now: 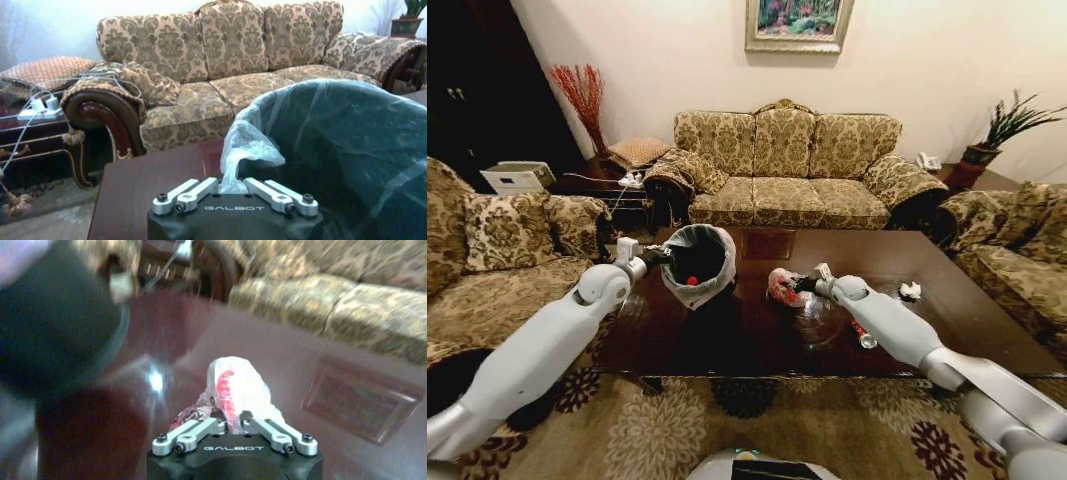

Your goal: Move to the front of the table and place the trash on the table into the trash bin.

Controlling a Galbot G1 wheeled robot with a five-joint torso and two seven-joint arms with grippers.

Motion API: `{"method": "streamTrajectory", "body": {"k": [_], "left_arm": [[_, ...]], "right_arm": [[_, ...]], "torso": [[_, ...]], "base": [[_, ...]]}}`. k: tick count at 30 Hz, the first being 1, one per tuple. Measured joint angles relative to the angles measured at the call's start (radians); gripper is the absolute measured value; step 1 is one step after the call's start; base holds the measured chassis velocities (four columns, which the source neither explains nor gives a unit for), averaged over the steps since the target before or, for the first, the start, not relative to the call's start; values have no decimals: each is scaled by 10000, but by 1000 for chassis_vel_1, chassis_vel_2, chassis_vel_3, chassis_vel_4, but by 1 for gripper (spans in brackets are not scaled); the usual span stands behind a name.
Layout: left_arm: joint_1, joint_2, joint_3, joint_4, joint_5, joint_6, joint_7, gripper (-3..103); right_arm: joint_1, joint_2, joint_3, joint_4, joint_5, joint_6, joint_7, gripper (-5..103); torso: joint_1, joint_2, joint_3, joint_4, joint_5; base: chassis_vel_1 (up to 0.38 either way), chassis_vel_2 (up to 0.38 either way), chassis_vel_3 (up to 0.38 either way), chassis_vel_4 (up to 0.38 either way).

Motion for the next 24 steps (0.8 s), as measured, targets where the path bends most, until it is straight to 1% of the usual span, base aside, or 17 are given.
{"method": "streamTrajectory", "body": {"k": [1,3,6,7,8,10,11,12,13,14,15,16,17,18,20,21,24], "left_arm": [[-72,39,15,-8,-35,9,-6,2],[-116,52,39,-8,-49,9,-14,2],[-520,65,425,72,-185,45,8,2],[-520,65,425,72,-185,45,8,2],[-643,45,526,111,-224,90,38,2],[-1330,-67,1086,339,-521,324,193,2],[-1330,-67,1086,339,-521,324,193,2],[-1738,-131,1424,526,-651,409,250,2],[-2124,-181,1721,700,-756,502,303,2],[-2401,-206,1924,822,-833,585,355,2],[-2401,-206,1924,822,-833,585,355,2],[-2855,-238,2260,986,-973,722,436,2],[-3136,-244,2471,1074,-1072,788,493,2],[-3136,-244,2471,1074,-1072,788,493,2],[-3588,-276,2782,1213,-1224,909,578,2],[-3671,-306,2817,1214,-1292,985,603,2],[-3726,-337,2832,1163,-1414,1067,624,2]], "right_arm": [[-77,-188,376,484,410,-16,314,1],[-95,-281,529,680,554,-39,395,1],[18,-790,1310,1817,1450,-91,769,0],[18,-790,1310,1817,1450,-91,769,0],[120,-854,1431,2075,1680,-91,850,0],[869,-987,1594,3094,2770,-65,989,0],[869,-987,1594,3094,2770,-65,989,0],[1306,-987,1554,3448,3200,-36,977,0],[1737,-931,1458,3747,3563,-21,956,0],[2024,-863,1372,3932,3803,-21,937,0],[2024,-863,1372,3932,3803,-21,937,0],[2538,-702,1213,4225,4227,-55,939,0],[2912,-572,1086,4422,4556,-107,997,0],[2912,-572,1086,4422,4556,-107,997,0],[3695,-235,639,4844,5386,-255,1313,0],[3894,-115,404,4972,5603,-259,1435,0],[4053,77,30,5109,5736,-259,1514,0]], "torso": [[0,0,-1,1,-3],[-1,0,-1,1,-4],[-1,0,-1,-7,-5],[-1,0,-1,-7,-5],[-1,0,-1,-7,-3],[-1,0,-1,-5,-1],[-1,0,-1,-5,-1],[-1,1,-1,-3,-7],[-1,1,-2,-4,-12],[-1,1,-1,-3,-8],[-1,1,-1,-3,-8],[-1,0,-1,-1,-3],[0,0,-1,0,-7],[0,0,-1,0,-7],[0,0,-2,-1,-6],[-1,1,-2,-1,-7],[-2,0,-1,-1,-8]], "base": [[0,0,0,0],[0,0,0,0],[0,0,0,0],[0,0,0,0],[0,0,0,0],[0,0,0,0],[0,0,0,0],[0,0,0,0],[0,0,0,0],[0,0,0,0],[0,0,0,0],[0,0,0,0],[0,0,0,0],[0,0,0,0],[0,0,0,0],[0,0,0,0],[0,0,0,0]]}}
